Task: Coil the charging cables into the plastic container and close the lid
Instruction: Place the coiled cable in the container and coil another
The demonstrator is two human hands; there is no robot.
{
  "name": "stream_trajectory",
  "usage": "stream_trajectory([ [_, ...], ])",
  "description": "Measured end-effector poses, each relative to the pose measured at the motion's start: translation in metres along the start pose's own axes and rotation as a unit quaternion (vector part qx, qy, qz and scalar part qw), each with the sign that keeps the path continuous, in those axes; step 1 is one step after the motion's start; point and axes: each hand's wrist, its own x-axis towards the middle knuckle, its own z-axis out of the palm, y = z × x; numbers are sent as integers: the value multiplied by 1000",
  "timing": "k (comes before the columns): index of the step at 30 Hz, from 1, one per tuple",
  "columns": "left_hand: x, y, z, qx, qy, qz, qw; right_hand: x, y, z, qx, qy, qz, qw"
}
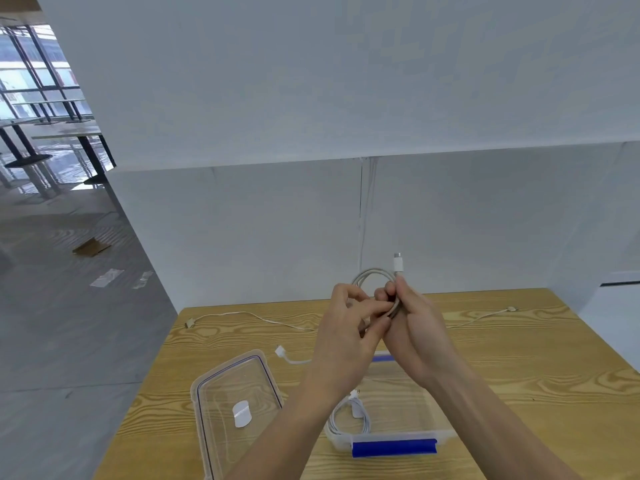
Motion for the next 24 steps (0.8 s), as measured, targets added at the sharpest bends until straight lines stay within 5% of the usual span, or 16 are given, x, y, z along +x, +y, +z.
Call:
stream_trajectory([
  [5, -15, -11, -10, -31, 49, 4, 998, 3, -19, -2, 56, -1, -32, 998],
  [11, -26, -35, -38, -45, -46, -35, 997, 1, -38, -9, 63, -27, -33, 997],
  [21, -37, -86, -86, 152, -148, -81, 974, -3, -38, -13, -73, -57, -33, 995],
  [24, -40, -91, -100, 84, -115, -168, 975, -2, -40, -15, -92, -58, -25, 994],
])
